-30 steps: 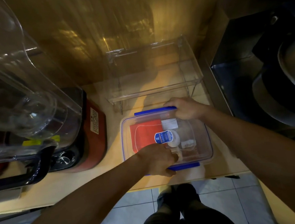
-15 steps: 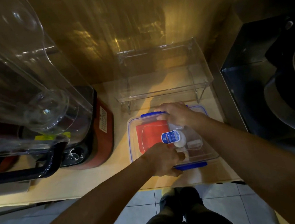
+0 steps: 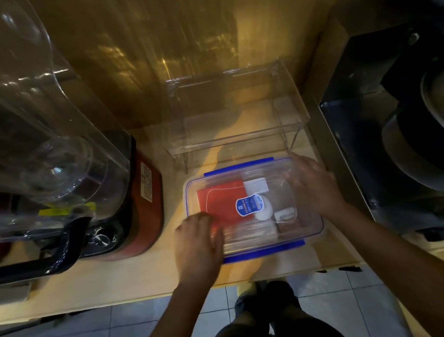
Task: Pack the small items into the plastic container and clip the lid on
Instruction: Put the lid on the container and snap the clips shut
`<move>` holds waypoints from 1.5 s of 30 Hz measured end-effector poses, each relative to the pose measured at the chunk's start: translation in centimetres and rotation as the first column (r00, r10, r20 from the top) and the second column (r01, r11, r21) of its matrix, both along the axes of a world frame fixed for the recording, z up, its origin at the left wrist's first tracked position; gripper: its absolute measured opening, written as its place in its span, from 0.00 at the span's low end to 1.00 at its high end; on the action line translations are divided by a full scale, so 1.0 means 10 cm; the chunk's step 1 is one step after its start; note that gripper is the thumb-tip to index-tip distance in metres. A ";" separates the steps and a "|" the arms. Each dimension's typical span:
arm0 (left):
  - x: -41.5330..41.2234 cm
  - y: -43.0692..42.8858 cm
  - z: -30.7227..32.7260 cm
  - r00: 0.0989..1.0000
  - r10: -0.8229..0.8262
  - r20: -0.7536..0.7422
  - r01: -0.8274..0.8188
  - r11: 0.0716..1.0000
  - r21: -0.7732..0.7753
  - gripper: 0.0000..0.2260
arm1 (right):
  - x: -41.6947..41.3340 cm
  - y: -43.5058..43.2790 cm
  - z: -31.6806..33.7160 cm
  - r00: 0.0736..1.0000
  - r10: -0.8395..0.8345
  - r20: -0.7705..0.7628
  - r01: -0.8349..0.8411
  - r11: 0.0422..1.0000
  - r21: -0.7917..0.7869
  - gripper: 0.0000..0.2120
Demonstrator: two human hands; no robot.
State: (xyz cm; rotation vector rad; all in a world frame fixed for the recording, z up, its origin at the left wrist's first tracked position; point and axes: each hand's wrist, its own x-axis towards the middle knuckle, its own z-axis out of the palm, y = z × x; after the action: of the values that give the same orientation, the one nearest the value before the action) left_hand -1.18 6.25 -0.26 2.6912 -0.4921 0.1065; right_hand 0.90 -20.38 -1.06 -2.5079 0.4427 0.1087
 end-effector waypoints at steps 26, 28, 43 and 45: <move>0.59 0.27 1.76 0.794 -0.036 -0.606 -0.529 0.450 -0.720 0.08 | -0.08 -0.24 1.76 0.973 -0.230 0.029 0.132 0.653 0.746 0.13; 0.84 0.19 1.87 0.867 0.013 -0.498 -0.448 0.460 -0.767 0.07 | 0.16 -0.23 1.87 0.952 -0.289 0.106 0.114 0.652 0.750 0.11; 1.95 -0.17 1.58 0.939 0.047 -0.340 -0.325 0.438 -0.838 0.13 | 1.33 -0.03 1.68 0.915 -0.355 0.193 0.107 0.672 0.733 0.18; 1.92 -0.15 1.46 0.929 0.035 -0.369 -0.343 0.459 -0.820 0.13 | 1.34 -0.06 1.62 0.940 -0.307 0.147 0.108 0.678 0.727 0.18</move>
State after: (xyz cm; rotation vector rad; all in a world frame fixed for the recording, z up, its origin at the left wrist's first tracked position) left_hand 18.03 4.72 14.31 1.6459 0.0229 -0.0044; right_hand 14.27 -20.95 15.10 -1.6503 0.4644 -0.1230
